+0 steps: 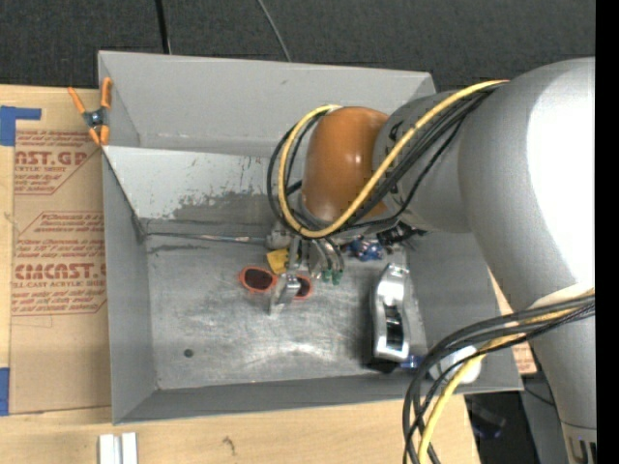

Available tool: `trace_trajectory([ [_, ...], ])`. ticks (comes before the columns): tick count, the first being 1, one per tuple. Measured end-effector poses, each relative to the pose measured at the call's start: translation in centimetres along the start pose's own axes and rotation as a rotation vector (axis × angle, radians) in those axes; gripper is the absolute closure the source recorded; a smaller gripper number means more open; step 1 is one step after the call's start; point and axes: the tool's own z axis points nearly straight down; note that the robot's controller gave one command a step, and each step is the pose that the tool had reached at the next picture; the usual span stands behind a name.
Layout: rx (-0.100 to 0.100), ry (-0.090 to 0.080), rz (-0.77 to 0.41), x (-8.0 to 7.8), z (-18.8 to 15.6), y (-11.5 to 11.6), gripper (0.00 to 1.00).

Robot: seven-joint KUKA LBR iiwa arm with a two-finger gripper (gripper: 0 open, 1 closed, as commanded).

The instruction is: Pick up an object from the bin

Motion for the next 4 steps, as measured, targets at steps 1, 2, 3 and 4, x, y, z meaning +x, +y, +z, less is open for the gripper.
trace_trajectory([
  [1,-0.007,-0.005,-0.035,-0.11,0.12,-0.7,0.0],
  [2,0.001,0.006,-0.002,-0.06,-0.33,0.11,1.0],
  [3,0.001,0.006,-0.002,-0.06,-0.34,0.11,1.0],
  [4,0.001,0.006,-0.002,-0.06,-0.34,0.11,1.0],
])
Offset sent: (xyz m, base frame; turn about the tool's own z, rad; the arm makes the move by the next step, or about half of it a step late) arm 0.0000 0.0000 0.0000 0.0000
